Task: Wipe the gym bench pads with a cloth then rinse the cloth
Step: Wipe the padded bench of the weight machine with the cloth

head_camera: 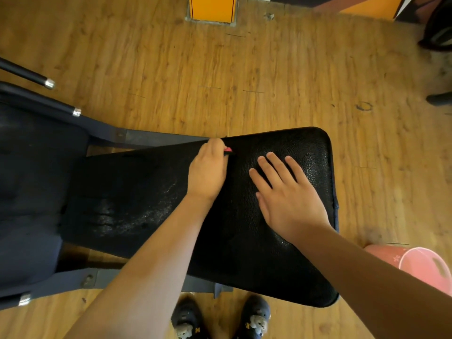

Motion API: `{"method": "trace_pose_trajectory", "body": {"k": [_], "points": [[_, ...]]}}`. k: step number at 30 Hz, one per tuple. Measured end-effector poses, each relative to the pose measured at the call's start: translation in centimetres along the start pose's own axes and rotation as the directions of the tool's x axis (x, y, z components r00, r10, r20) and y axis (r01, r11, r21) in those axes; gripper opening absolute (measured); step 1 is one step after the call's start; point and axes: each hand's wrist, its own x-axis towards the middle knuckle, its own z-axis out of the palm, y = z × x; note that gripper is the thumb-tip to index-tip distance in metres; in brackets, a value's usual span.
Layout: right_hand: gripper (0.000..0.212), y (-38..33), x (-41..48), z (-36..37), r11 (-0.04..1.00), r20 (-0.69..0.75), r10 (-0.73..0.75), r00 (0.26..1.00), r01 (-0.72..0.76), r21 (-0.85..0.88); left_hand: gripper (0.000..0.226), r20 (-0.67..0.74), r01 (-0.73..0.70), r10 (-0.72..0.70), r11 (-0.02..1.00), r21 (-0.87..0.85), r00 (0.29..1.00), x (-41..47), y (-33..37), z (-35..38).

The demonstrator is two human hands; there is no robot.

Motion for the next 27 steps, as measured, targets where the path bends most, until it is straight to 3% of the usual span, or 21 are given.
{"method": "trace_pose_trajectory", "body": {"k": [6, 11, 15, 21, 27], "points": [[0.053, 0.1, 0.0, 0.2, 1.000, 0.012, 0.003, 1.000, -0.003, 0.000, 0.012, -0.007, 0.155, -0.155, 0.988, -0.011, 0.988, 2.7, -2.5, -1.2], [0.053, 0.0, 0.1, 0.1, 1.000, 0.017, 0.014, 1.000, -0.014, -0.006, 0.009, -0.023, -0.034, 0.032, 0.996, -0.079, 0.999, 3.4, 1.9, 0.2], [0.054, 0.1, 0.1, 0.2, 1.000, 0.011, 0.016, 1.000, -0.016, -0.002, 0.010, 0.015, -0.048, 0.048, 0.999, -0.019, 0.999, 4.0, 0.0, 0.1], [0.054, 0.1, 0.1, 0.4, 1.000, 0.016, 0.015, 1.000, -0.015, 0.022, 0.017, 0.045, 0.161, -0.163, 0.986, 0.037, 0.986, 4.7, -4.3, -1.0], [0.053, 0.0, 0.0, 0.0, 0.996, 0.027, 0.016, 0.999, -0.019, 0.089, 0.019, 0.047, 0.189, -0.194, 0.977, 0.103, 0.980, 4.6, -3.9, -0.9]]}}
